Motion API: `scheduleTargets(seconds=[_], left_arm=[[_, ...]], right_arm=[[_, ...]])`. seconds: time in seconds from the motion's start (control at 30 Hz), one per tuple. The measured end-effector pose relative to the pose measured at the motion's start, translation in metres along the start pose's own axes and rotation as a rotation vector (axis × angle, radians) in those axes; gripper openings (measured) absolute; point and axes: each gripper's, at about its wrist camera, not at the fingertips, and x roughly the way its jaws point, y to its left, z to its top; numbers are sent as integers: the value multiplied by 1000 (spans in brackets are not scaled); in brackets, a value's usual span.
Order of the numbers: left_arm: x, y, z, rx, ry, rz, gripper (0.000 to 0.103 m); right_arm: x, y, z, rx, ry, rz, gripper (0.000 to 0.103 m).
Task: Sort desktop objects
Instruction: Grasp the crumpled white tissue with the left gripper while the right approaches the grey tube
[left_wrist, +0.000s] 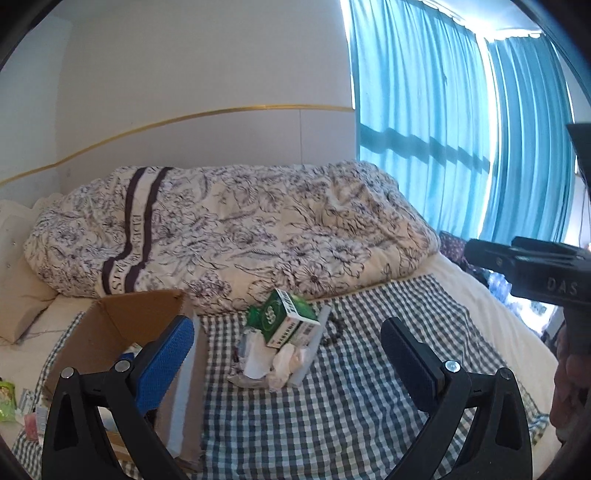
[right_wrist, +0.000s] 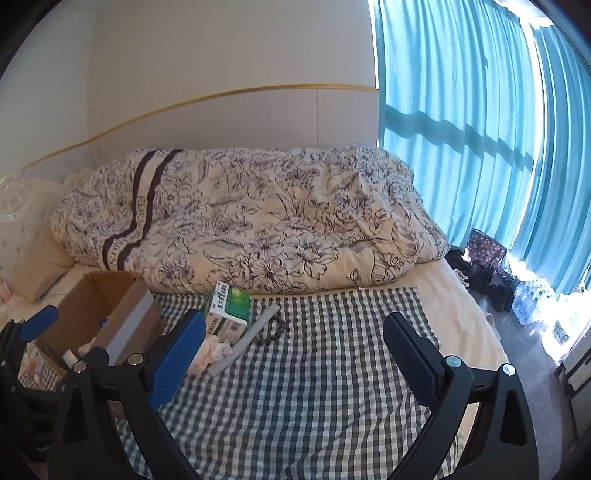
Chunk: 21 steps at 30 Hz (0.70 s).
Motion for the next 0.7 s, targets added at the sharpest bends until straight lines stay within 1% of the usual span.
scheduleTargets(seconds=[0.13, 0.23, 0.37, 0.57, 0.7], left_arm=[[31, -3, -13, 1, 46, -27, 103], [53, -1, -24, -18, 81, -63, 103], [83, 3, -39, -46, 132, -87, 103], [128, 8, -60, -69, 203, -79, 98], [161, 13, -70, -104, 253, -59, 89]], right_arm=[[33, -3, -6, 5, 47, 9, 97], [55, -7, -13, 8, 82, -25, 97], [85, -15, -25, 21, 130, -15, 97], [123, -20, -38, 27, 181, 4, 97], [147, -19, -46, 18, 213, 27, 97]])
